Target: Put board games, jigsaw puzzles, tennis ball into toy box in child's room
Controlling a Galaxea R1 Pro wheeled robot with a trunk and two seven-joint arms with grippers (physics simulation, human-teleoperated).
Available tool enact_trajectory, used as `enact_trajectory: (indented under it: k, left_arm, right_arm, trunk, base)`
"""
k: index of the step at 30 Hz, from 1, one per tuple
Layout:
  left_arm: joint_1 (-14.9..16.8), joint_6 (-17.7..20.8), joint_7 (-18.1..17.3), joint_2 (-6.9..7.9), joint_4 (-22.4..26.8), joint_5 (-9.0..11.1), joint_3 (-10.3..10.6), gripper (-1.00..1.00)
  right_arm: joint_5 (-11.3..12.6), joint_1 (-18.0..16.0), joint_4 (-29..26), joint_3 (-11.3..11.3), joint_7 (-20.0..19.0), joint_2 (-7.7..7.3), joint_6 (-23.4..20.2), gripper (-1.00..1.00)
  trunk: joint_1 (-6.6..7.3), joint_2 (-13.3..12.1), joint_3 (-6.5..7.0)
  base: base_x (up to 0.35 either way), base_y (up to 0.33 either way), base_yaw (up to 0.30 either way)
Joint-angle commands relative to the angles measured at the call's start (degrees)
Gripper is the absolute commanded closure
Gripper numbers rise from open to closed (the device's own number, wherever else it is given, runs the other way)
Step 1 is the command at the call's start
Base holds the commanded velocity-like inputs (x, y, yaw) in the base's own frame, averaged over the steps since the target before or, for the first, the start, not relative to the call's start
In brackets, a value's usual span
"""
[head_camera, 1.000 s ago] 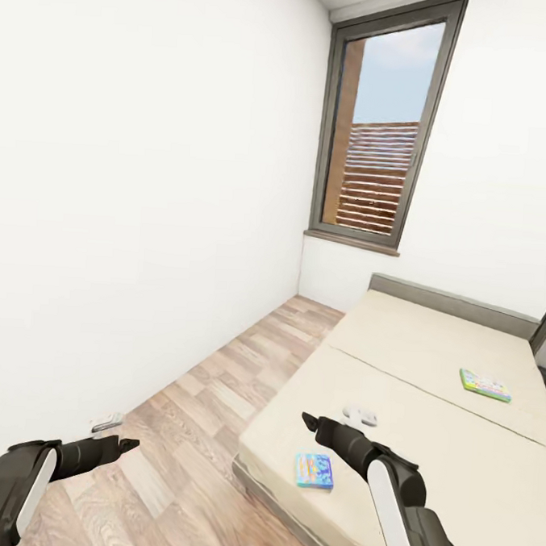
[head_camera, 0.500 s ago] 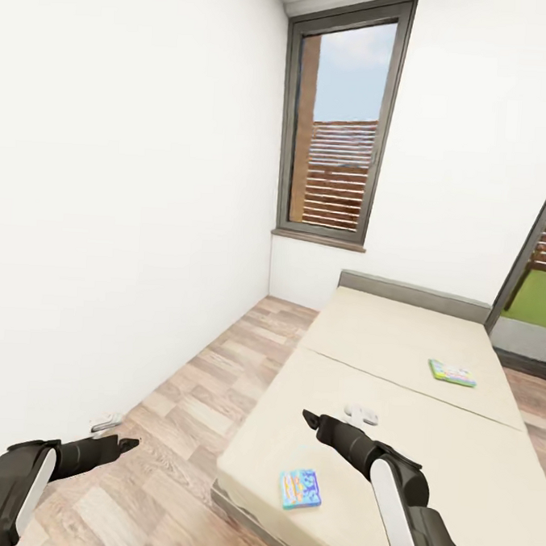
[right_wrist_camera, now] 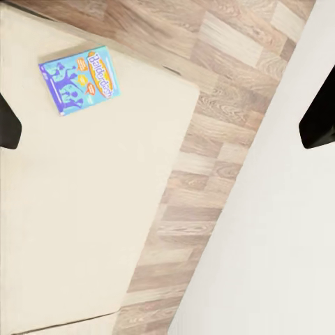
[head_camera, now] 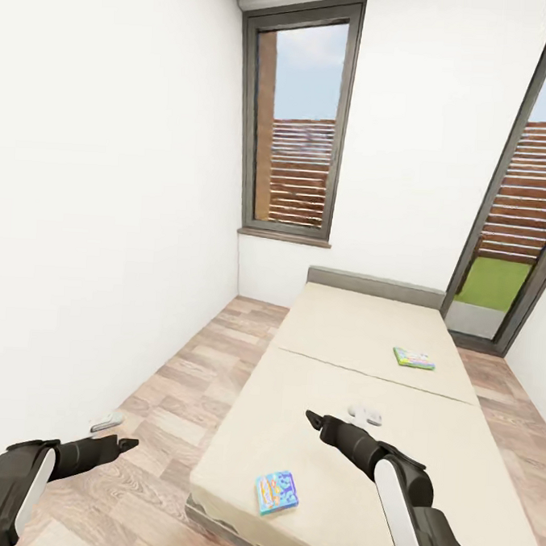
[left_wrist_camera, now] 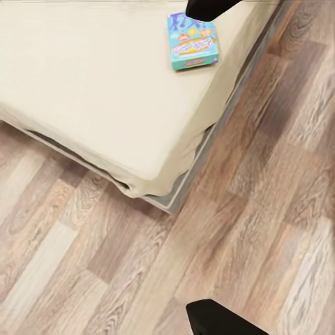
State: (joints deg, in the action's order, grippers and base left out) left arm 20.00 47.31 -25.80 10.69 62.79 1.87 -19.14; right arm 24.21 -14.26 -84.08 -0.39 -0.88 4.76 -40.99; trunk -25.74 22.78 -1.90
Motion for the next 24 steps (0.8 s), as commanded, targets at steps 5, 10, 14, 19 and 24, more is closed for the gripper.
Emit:
enact_trajectory:
  k: [5,10,14,19,24]
  left_arm:
    - [0.0,0.4,-0.1,0.11,0.1,0.2,-0.1,-1.00]
    - [0.0,0.4,-0.2,0.18,0.1,0.2,-0.1,-1.00]
    - [0.0,0.4,-0.1,0.19,0.1,0.2,-0.1,-1.00]
    - [0.0,0.4,-0.2,0.21,0.1,0.2,-0.1,-1.00]
    - [0.0,0.4,-0.2,0.25,0.1,0.2,-0.2,-1.00]
  right_arm:
    - [0.0,-0.1,0.0,0.0,-0.1,0.00,-0.3,-1.00]
    - [0.0,-0.1,0.0,0.0,-0.1,-0.01,-0.2,-1.00]
    - [0.0,-0.1,0.0,0.0,-0.1,-0.02,-0.2,-1.00]
    - [0.0,-0.1,0.0,-0.1,-0.1,-0.02,-0.2,-1.00]
    - [0.0,-0.1,0.1,-0.1,-0.1,-0.02,-0.2,-1.00]
  trunk:
    - [-0.04,0.1,-0.14]
    - [-0.04,0.1,-0.14]
    - [-0.04,0.1,-0.14]
    - [-0.04,0.1,-0.14]
    - [-0.04,0.1,-0.14]
  base:
    - [0.004,0.020,-0.285]
    - [0.001,0.148,-0.285]
    - [0.000,0.236,-0.285]
    - [0.000,0.137,-0.285]
    - [0.000,0.082,-0.285]
